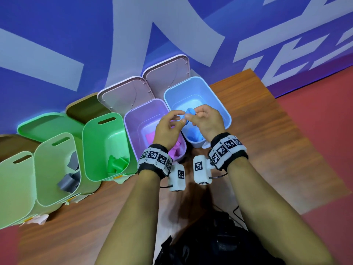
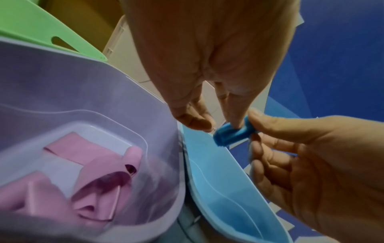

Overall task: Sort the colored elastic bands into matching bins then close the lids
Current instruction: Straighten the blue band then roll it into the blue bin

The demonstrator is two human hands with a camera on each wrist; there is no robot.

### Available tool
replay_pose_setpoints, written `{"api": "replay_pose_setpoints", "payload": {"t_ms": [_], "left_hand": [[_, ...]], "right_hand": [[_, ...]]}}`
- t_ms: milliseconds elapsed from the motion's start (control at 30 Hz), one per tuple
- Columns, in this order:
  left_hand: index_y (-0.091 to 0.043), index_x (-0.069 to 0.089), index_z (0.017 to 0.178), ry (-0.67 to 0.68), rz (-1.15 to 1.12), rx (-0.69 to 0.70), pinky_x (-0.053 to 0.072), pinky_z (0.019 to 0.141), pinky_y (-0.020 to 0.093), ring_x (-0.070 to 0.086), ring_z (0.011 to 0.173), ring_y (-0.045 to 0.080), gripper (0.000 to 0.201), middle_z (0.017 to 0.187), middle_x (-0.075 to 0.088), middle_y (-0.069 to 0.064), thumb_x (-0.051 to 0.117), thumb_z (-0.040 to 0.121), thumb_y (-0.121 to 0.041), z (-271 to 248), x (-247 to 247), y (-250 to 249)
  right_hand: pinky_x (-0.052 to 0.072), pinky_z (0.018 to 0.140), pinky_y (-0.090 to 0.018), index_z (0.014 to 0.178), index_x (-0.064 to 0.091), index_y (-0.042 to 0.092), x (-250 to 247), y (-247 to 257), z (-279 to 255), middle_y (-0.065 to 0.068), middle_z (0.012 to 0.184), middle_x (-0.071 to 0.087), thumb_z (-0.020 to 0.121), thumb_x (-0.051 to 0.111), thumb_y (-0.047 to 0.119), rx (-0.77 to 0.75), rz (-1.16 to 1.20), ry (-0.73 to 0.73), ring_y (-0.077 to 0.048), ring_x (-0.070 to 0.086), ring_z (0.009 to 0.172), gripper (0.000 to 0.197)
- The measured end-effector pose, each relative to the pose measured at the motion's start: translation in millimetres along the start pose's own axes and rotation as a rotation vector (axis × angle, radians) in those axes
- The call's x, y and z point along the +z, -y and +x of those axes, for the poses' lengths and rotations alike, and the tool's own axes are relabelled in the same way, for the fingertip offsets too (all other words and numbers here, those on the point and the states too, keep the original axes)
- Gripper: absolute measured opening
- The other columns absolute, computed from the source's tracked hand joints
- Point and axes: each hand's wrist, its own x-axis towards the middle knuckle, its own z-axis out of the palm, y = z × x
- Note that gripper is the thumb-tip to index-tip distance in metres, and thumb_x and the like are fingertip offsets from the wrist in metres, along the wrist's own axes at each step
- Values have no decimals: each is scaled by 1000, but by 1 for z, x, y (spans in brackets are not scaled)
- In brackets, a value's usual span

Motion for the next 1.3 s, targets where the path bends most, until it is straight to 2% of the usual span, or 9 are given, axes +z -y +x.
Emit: {"api": "replay_pose_setpoints", "payload": {"t_ms": [133, 300, 467, 667, 833, 933, 1067, 1167, 1300], "left_hand": [[-28, 66, 99, 42, 18, -47, 48, 69, 19, 63, 69, 6, 28, 84, 67, 1, 61, 90, -2, 12, 9, 6], [-20, 67, 97, 65, 1, -140, 49, 77, 28, 59, 70, 11, 29, 81, 65, 2, 56, 87, 5, 13, 14, 19], [-9, 66, 101, 75, -40, -162, 51, 82, 31, 60, 76, 16, 27, 81, 65, 6, 55, 86, 11, 12, 16, 22], [-14, 66, 97, 67, -44, -168, 52, 85, 29, 64, 86, 23, 31, 83, 63, 3, 51, 86, 11, 7, 13, 21], [-22, 67, 91, 43, -20, -164, 47, 71, 29, 56, 72, 18, 29, 85, 65, 5, 55, 86, 3, 3, 4, 20], [-20, 69, 95, 12, 10, -137, 48, 71, 26, 60, 70, 14, 24, 84, 68, 2, 57, 87, -1, -3, -12, 21], [-17, 69, 95, -28, 30, -103, 49, 74, 25, 62, 74, 16, 20, 77, 65, -6, 60, 88, -1, -16, -54, 29], [-20, 70, 94, -68, 88, -93, 53, 82, 29, 62, 75, 16, 19, 79, 65, -11, 63, 87, -4, -28, -100, 42], [-30, 68, 87, -122, 137, -106, 54, 86, 33, 67, 81, 20, 20, 75, 66, -11, 64, 85, -11, -50, -173, 66]], "right_hand": [[44, 65, -14, 101, 66, 15, -8, -7, 4, 2, 79, 66, 78, 83, 23, 54, -71, 36, -10, 65, 75, 30], [47, 73, -23, 102, 67, 22, -11, -15, 5, 1, 82, 69, 78, 77, 3, 115, -163, 101, -15, 65, 82, 32], [43, 67, -21, 101, 69, 24, -9, -22, 5, 3, 82, 70, 81, 65, -1, 98, -228, 81, -10, 61, 76, 33], [48, 73, -23, 99, 71, 24, -9, -23, 2, 1, 85, 69, 83, 59, 0, 83, -249, 83, -15, 63, 82, 31], [47, 75, -26, 96, 72, 21, -2, -18, -1, 5, 77, 64, 84, 59, 1, 48, -291, 75, -12, 57, 73, 26], [43, 77, -23, 95, 71, 22, 13, -8, -7, 9, 74, 60, 86, 57, 4, 16, -355, 92, -14, 57, 78, 25], [41, 76, -19, 97, 72, 19, 53, 11, -21, -2, 93, 69, 85, 56, 4, -46, -467, 183, -15, 59, 87, 24], [50, 81, -27, 97, 70, 20, 95, 22, -35, -1, 90, 68, 84, 57, 3, -72, -494, 230, -18, 60, 84, 25], [46, 85, -27, 103, 70, 19, 166, 36, -63, 2, 91, 67, 85, 58, 6, -152, -603, 274, -18, 59, 89, 25]]}}
